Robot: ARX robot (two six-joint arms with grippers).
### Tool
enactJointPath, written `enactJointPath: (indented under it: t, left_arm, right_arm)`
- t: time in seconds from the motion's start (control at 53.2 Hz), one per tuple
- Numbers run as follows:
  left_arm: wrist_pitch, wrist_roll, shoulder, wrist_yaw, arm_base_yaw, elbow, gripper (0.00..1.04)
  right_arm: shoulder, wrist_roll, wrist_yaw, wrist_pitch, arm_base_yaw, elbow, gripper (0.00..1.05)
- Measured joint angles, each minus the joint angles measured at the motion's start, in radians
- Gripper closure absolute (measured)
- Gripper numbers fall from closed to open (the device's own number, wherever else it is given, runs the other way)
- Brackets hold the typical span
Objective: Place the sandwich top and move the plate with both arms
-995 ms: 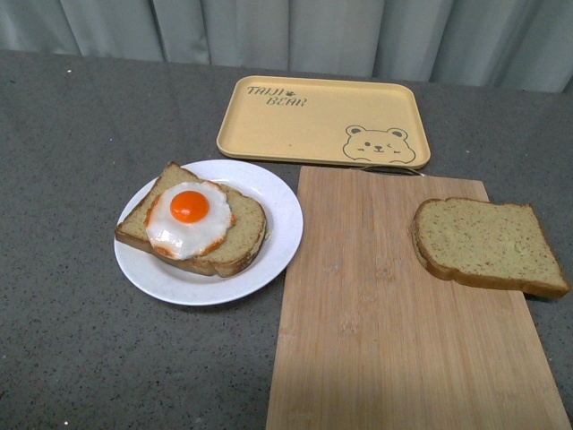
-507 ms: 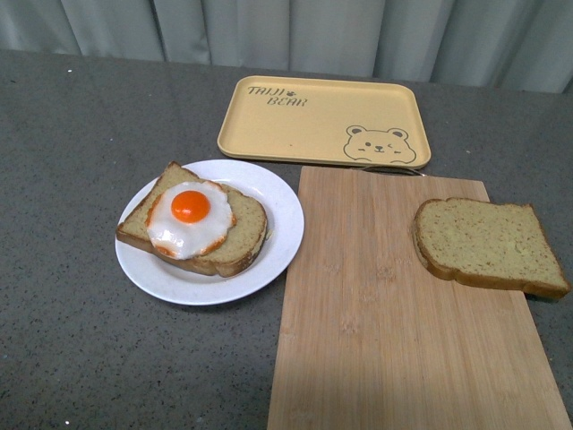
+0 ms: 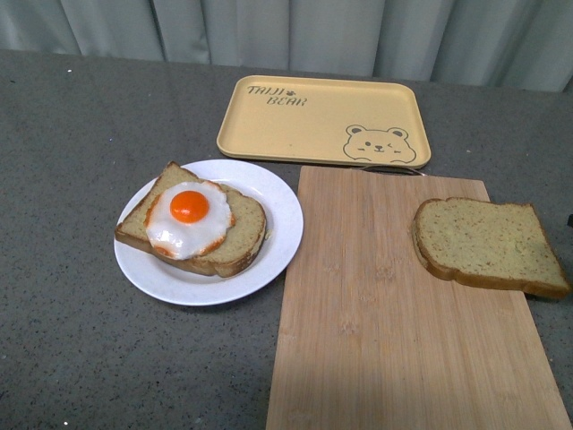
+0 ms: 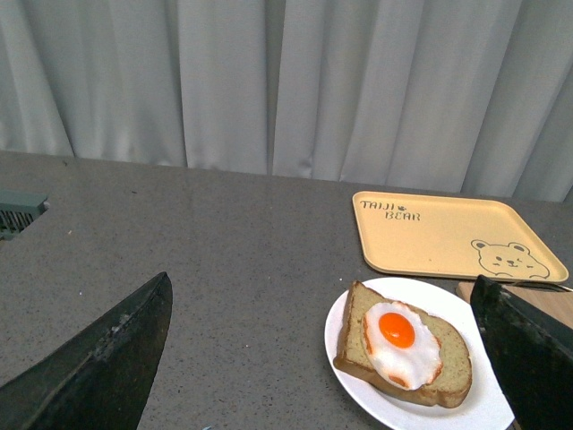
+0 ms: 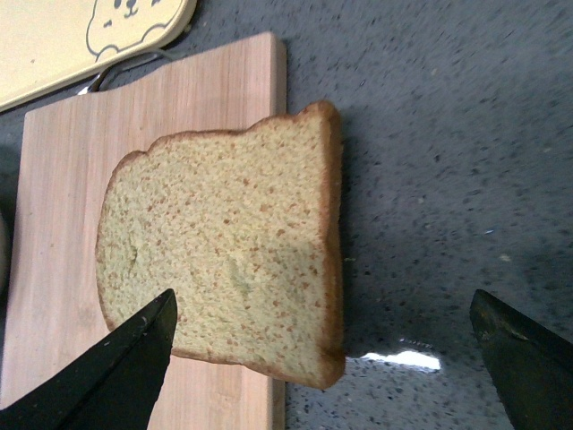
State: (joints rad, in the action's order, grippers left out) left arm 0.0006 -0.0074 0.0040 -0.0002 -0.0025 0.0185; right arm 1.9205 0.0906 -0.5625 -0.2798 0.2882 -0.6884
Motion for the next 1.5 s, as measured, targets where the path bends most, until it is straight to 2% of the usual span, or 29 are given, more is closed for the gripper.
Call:
enactJointPath:
  t: [0.338,0.413,0.582,0.789,0.845,0.92,1.108,1.164,1.277,1.371,1.502]
  left_arm:
    - [0.0,0.0,0.0,0.0,0.0,0.0,0.07]
    - [0.0,0.0,0.0,0.0,0.0,0.0,0.07]
    - [0.0,0.0,0.0,0.0,0.0,0.0,0.07]
    - [0.0,0.0,0.0,0.0,0.0,0.0,0.07]
    - [0.0,0.0,0.0,0.0,0.0,0.0,0.07]
    - [0.0,0.0,0.0,0.0,0.0,0.0,0.07]
    - [0.0,0.0,0.0,0.0,0.0,0.0,0.07]
    - [0.0,0.0,0.0,0.0,0.0,0.0,0.07]
    - [0.0,0.0,0.0,0.0,0.0,0.0,0.07]
    - [0.0,0.0,0.0,0.0,0.0,0.0,0.07]
    - [0.0,0.0,0.0,0.0,0.0,0.0,0.07]
  right_arm:
    - [0.175,0.082,-0.022,0.007,-0.054,-0.102,0.12]
    - [0.203,0.101,-0.023,-0.009,-0.071,-0.123,0.28]
    - [0.213,0.113,-0.021,-0.011,-0.085,-0.131,0.53]
    - [0.184,0.109,-0.01,0.018,-0.086,-0.127,0.95]
    - [0.154,0.108,-0.012,0.038,-0.093,-0.119,1.01]
    - [0.082,0.14,-0.042,0.026,-0.11,-0.099,1.02]
    - [-0.097,0.394,-0.085,-0.214,-0.235,-0.03,1.02]
    - [-0.103,0.537,-0.059,-0.336,-0.329,-0.016,1.02]
    - [-0.055,0.663,0.005,-0.436,-0.453,-0.019,1.02]
    - [0.019,0.752,0.047,-0.493,-0.556,-0.045,1.02]
    - [0.138,0.815,0.086,-0.484,-0.676,-0.142,1.02]
